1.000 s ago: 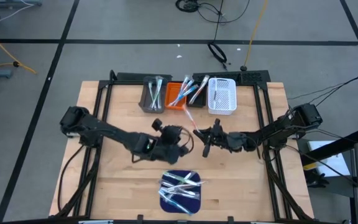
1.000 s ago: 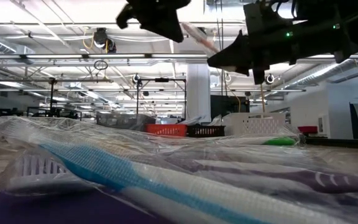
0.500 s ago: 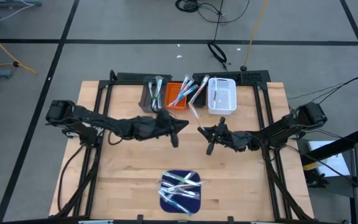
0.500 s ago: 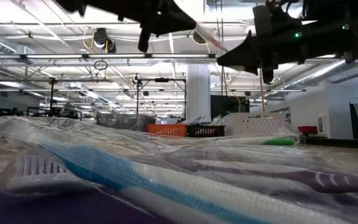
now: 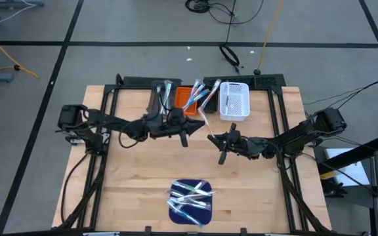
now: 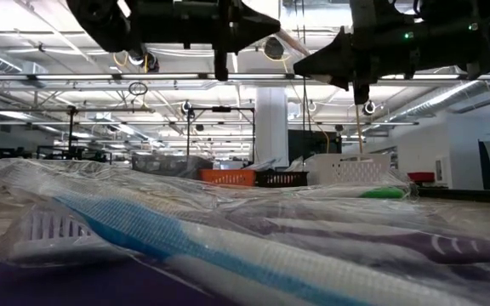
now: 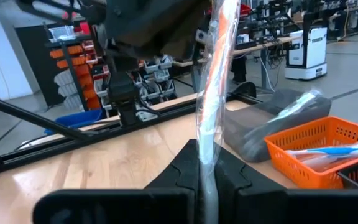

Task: Pick & Place Toothbrushes
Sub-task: Put the orange toothbrush into the black bin

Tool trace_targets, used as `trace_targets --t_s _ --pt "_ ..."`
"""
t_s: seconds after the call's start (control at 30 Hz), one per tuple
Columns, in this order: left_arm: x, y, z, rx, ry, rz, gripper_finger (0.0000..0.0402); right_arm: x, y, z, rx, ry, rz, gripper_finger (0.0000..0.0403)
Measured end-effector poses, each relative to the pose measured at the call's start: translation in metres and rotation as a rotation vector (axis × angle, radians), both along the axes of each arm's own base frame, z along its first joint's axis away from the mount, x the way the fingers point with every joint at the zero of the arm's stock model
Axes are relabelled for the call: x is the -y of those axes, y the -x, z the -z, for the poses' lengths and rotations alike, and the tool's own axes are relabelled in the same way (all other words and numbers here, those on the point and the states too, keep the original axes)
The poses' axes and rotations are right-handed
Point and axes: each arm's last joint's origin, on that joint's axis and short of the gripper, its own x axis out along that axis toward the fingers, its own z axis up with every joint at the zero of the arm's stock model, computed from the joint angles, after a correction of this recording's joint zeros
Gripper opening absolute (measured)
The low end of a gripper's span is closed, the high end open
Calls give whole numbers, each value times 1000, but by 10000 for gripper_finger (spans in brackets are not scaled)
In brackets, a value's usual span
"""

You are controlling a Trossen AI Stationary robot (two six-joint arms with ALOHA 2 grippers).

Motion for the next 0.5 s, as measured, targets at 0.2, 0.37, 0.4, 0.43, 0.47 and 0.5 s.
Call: trace_targets --t_s 0.2,0.37,0.4,0.43,0.47,0.5 --pt "-1 -1 3 -23 0 0 26 0 0 -1 9 -2 0 7" --pt "-2 -1 5 -42 -1 -6 76 1 0 -1 14 -3 6 7" --pt "-2 -1 5 -40 9 -4 90 2 0 -2 16 -4 7 7" --pt "-2 -1 5 -40 12 -5 105 2 0 -2 17 -4 7 7" --pt "-3 -1 5 -43 13 -8 120 2 0 -2 18 -5 7 8" --pt "-4 -1 5 -43 11 -12 134 2 0 -2 22 -5 7 8"
